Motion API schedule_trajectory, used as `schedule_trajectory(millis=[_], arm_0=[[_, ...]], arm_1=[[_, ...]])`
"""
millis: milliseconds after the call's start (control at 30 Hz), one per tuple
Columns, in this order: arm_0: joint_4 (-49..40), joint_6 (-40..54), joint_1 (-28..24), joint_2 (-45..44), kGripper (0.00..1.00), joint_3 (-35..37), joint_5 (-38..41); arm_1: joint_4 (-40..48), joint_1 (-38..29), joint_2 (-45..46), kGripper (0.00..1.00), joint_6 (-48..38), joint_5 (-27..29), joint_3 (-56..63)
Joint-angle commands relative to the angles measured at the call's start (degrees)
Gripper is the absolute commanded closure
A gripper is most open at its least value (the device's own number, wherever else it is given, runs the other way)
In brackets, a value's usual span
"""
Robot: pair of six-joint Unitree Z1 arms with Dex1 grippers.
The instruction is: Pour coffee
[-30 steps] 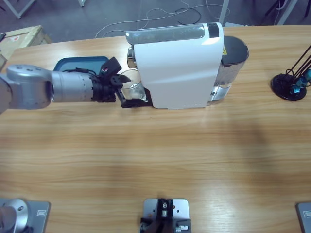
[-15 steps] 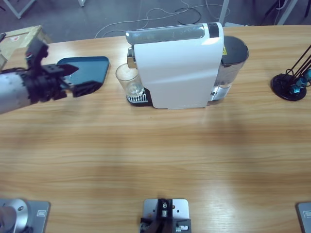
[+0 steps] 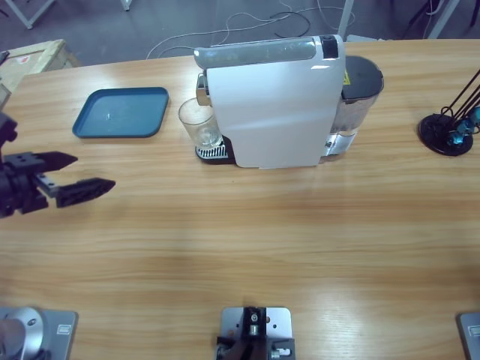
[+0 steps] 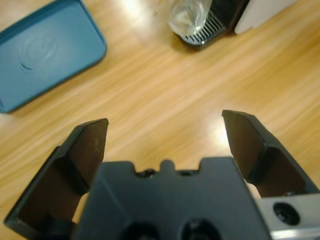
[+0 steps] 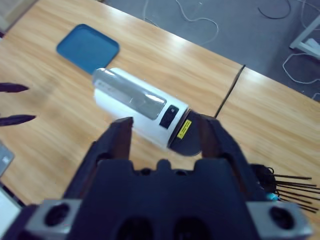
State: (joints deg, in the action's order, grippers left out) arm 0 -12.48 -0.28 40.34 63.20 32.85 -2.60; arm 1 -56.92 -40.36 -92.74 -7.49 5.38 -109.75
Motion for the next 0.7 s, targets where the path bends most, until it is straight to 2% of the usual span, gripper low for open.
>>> schedule_trajectory(millis=[33, 200, 333, 467, 700], arm_0=[[-2.9, 0.16, 2.69, -0.78, 0.013, 0.51, -0.42], [-1.84, 0.82, 3.69, 0.5, 0.013, -0.19, -0.14], [1.27, 1.97, 3.69, 2.07, 0.013, 0.14, -0.03], [2.71, 3.07, 3.69, 6.48, 0.013, 3.87, -0.47], [3.69, 2.84, 3.69, 7.24, 0.013, 2.83, -0.42]], arm_1=[[-1.22, 1.33, -15.56, 1.0, 1.95, -3.07, -4.7], [-3.28, 1.77, -19.94, 1.0, 1.95, -4.11, -7.76], [-5.44, 3.25, -22.27, 1.0, 1.86, -2.4, -9.55], [-6.45, 4.17, -22.48, 1.0, 1.78, -1.77, -9.46], [-7.85, 4.36, -22.89, 1.0, 1.69, -2.07, -9.27]])
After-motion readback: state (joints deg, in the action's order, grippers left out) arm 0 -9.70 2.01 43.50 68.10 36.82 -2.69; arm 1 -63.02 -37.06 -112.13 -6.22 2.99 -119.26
